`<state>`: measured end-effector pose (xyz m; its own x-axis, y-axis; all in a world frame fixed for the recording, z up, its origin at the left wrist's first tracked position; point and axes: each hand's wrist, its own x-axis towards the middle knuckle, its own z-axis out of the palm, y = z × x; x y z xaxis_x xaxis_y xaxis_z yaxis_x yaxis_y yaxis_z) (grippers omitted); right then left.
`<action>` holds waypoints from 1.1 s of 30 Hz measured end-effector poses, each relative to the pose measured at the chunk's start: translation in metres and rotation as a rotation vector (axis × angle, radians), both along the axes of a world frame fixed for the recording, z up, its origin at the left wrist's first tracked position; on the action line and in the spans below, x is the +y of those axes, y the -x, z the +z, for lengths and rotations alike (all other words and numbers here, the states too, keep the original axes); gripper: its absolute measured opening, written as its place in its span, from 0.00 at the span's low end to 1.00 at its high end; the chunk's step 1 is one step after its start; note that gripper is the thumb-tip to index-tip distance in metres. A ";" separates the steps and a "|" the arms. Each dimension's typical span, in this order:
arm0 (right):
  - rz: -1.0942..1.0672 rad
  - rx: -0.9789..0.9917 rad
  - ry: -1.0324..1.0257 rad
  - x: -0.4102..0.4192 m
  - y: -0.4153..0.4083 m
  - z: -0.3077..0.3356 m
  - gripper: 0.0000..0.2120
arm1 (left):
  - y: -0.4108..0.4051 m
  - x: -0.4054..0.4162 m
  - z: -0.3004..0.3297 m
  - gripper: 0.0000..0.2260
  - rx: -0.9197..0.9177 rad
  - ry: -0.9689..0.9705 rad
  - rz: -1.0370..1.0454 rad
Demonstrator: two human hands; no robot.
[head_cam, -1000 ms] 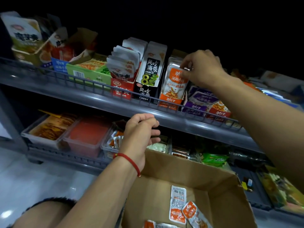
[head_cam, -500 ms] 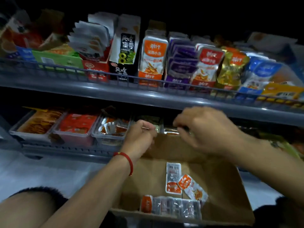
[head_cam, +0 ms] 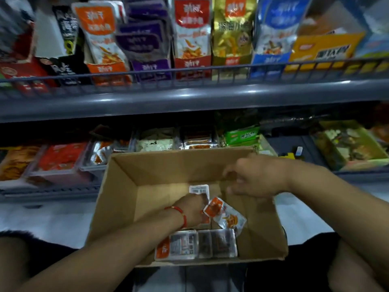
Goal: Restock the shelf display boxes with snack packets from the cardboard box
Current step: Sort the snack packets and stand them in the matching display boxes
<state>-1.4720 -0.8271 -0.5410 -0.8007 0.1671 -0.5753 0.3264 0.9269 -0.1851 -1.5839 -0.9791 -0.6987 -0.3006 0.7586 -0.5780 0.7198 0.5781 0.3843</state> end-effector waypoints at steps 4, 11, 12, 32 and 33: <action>-0.061 0.148 0.011 0.012 0.001 0.009 0.26 | -0.016 0.042 -0.033 0.27 0.115 0.066 0.009; -0.073 0.061 0.041 0.025 0.000 0.008 0.28 | -0.020 0.059 -0.060 0.33 0.178 0.028 0.084; -0.063 0.060 0.039 0.025 0.001 0.007 0.29 | -0.016 0.058 -0.058 0.31 0.166 -0.007 0.102; -0.565 0.645 0.795 -0.015 0.042 0.005 0.08 | 0.058 -0.038 0.163 0.25 -0.753 -0.809 0.757; -0.623 0.676 0.823 -0.018 0.043 0.007 0.08 | 0.058 -0.044 0.164 0.23 -0.786 -0.736 0.744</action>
<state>-1.5147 -0.8456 -0.5344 -0.8914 0.4110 -0.1911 0.2827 0.1747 -0.9432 -1.6419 -1.0230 -0.5350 -0.5562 0.7697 -0.3133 -0.2385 0.2132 0.9474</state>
